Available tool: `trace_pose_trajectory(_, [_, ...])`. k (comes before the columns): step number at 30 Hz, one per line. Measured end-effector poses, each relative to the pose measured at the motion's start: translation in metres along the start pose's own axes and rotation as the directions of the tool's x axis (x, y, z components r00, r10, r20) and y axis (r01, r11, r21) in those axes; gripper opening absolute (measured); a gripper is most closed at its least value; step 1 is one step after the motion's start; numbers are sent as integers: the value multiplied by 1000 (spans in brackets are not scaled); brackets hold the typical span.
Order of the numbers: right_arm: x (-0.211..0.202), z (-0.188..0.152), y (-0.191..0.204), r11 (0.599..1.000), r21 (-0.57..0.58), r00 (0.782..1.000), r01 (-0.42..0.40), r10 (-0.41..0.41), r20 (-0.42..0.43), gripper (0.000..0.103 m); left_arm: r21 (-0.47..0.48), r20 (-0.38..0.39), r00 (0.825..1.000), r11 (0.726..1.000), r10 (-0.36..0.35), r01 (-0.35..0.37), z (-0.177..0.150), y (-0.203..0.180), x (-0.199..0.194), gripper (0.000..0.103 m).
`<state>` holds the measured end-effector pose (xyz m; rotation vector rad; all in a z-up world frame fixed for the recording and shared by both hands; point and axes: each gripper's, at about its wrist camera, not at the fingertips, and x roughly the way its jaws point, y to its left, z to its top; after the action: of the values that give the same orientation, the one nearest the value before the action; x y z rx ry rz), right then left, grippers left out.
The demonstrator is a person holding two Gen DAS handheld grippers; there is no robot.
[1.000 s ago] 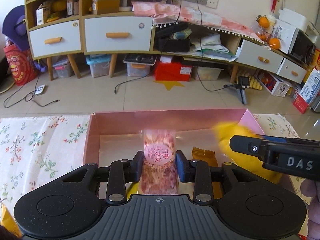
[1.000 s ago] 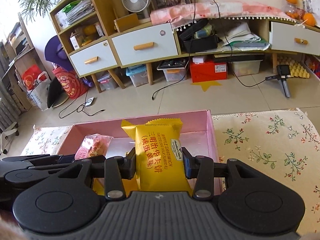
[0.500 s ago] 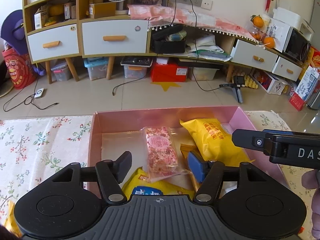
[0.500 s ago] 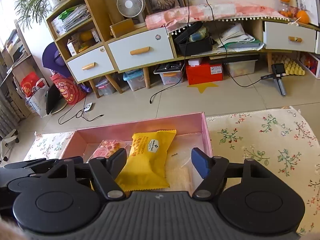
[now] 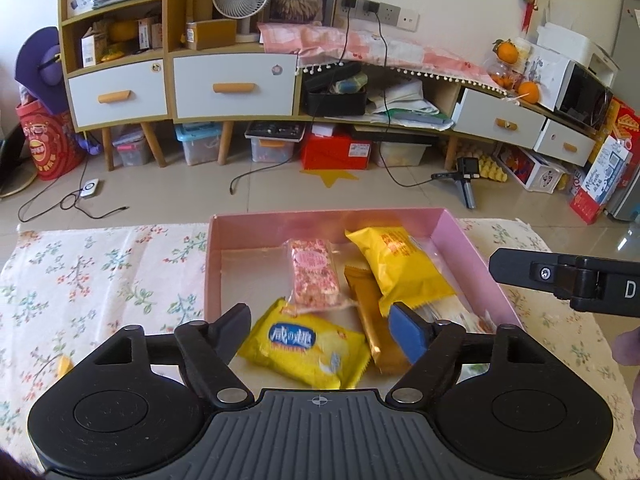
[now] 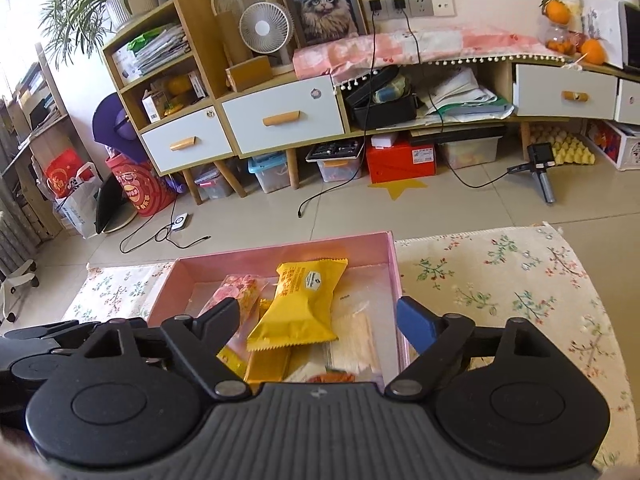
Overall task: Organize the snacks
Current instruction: 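Open the left tool into the box while the right tool releases the yellow pack inside, then move the left tool to the silver foil pack while the right tool moves to the white crinkled pack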
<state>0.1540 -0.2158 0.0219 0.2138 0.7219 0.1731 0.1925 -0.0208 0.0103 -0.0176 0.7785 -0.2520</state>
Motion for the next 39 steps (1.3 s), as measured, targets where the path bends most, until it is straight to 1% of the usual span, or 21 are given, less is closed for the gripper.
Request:
trace_pose_trajectory(4, [-12,-5,1,1000,3,1000,3,-3,2,90,7,1,1000,1000,5,-5,-10,-2,-17,82])
trace_pose_trajectory(6, [-19,-10,2,1000,-3,1000,8,-8,3,92,5,-6,1000,1000,5,-5,-16,-3,-25,87])
trace_pose_trajectory(10, [-30,-17,5,1000,-17,1000,17,-17,2,99,-1,-18,1000,1000,-10,10,-27,-4,-41,88])
trace_pose_trajectory(11, [-33,-19,5,1000,-19,1000,17,-17,1,100,0,-18,1000,1000,-12,12,-30,-3,-45,90])
trace_pose_trajectory(16, [-43,-29,5,999,-39,1000,22,-22,-4,103,-6,-14,1000,1000,-11,11,-45,1,-63,95])
trace_pose_trajectory(21, [-51,-43,7,999,-51,1000,17,-18,-15,103,-44,-29,1000,999,-10,8,-61,10,-75,97])
trace_pose_trajectory(25, [-57,-53,8,999,-53,1000,14,-15,-22,103,-60,-40,999,998,12,-15,-75,15,-83,98])
trace_pose_trajectory(32, [-59,-74,12,997,-74,999,26,-28,-34,103,-58,-45,997,997,55,-58,-96,24,-92,99])
trace_pose_trajectory(34, [-60,-81,14,996,-81,999,27,-30,-37,103,-59,-35,996,995,78,-80,-101,27,-94,99])
trace_pose_trajectory(37, [-60,-92,15,995,-96,998,27,-31,-50,103,-50,-18,997,995,81,-81,-110,33,-97,99])
trace_pose_trajectory(39, [-58,-99,16,994,-106,997,24,-31,-66,103,-28,-13,996,995,92,-93,-117,38,-98,99])
